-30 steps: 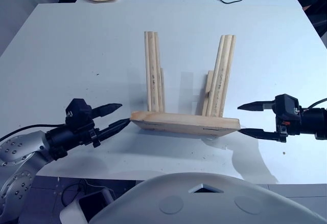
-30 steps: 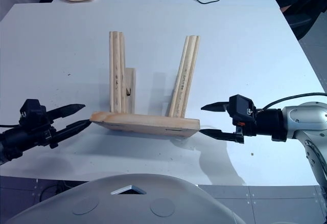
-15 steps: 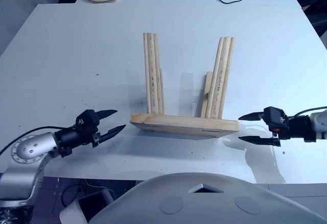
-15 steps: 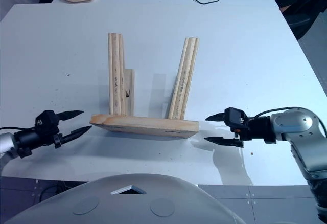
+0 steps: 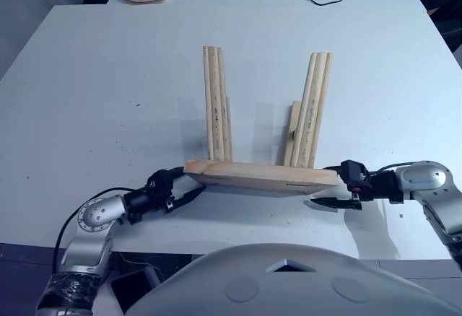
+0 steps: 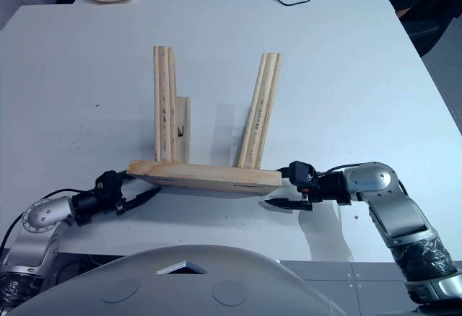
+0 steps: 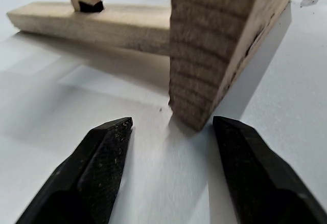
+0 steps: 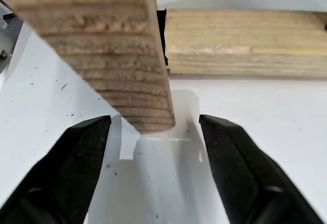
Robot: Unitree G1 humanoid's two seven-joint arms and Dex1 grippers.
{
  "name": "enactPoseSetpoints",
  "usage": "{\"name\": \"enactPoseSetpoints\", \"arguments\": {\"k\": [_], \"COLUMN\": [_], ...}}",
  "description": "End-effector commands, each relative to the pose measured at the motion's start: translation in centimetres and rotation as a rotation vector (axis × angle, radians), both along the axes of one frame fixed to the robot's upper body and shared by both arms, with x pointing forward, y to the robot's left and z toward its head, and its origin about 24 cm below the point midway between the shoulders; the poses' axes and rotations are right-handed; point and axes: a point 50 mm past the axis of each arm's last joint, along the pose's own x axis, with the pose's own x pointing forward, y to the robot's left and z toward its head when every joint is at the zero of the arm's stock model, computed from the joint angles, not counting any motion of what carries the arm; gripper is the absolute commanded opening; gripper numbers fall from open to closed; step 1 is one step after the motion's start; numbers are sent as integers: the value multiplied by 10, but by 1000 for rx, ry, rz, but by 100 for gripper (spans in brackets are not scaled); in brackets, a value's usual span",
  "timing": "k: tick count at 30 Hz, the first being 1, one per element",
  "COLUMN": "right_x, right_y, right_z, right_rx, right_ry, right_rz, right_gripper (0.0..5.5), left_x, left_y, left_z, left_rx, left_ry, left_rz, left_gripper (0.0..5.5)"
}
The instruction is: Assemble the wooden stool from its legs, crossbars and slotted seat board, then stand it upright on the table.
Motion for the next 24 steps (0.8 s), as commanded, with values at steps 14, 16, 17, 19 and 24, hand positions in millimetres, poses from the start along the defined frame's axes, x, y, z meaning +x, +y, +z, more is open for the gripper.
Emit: {"name": "enactPoseSetpoints", "arguments": {"k": [14,16,17,19,24], "right_x": [-3,-4,-4,-5,-10], "right_y": [4,6,6,5,6], "right_z": [-17,-15,-14,-13,8], "right_rx": [-7,8,14,22,115], "right_ry": [13,20,23,36,138], "right_rz": [11,18,17,8,20], "right_gripper": [146,141,141,141,141], "left_x": [1,3,3,2,2], "left_y": [-11,-13,-13,-14,-18], "left_z": [-9,-6,-5,-2,19], "left_rx": [-19,-36,-43,-56,-142], "left_ry": [33,29,29,30,55], "left_rz": [-140,-140,-141,-143,-148], "left_gripper": [154,152,152,152,150]}}
